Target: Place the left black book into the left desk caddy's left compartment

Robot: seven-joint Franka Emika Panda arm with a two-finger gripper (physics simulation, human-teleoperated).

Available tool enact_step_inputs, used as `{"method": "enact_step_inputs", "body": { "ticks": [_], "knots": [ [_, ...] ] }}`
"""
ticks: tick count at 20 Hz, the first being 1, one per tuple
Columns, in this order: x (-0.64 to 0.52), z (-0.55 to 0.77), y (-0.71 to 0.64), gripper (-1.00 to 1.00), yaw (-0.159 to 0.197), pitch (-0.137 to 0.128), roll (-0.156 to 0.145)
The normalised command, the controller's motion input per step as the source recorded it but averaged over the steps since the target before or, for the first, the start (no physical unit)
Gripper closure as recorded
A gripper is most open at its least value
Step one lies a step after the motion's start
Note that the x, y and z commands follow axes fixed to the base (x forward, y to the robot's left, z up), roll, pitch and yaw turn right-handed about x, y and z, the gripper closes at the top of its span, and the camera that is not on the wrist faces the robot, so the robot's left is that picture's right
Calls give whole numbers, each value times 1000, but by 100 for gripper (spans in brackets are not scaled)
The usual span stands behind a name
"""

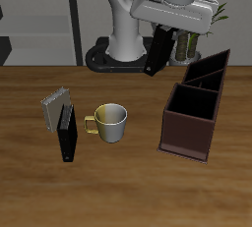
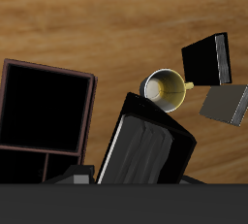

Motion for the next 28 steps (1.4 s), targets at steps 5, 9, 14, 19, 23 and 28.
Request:
{"method": "enact_step_inputs", "body": {
  "ticks": [5,9,14,19,23,28],
  "knots": [
    [-437,-36,251,100,1,-31,25],
    [-389,-113,269,100,-17,-5,26],
    [-354,-111,292,100,-7,-21,33],
    [-394,-169,346,100,3,-16,-41],
    [-199,-152,253,100,26,9,-4],
    [-284,-124,256,100,42,-9,-38]
  ]
}}
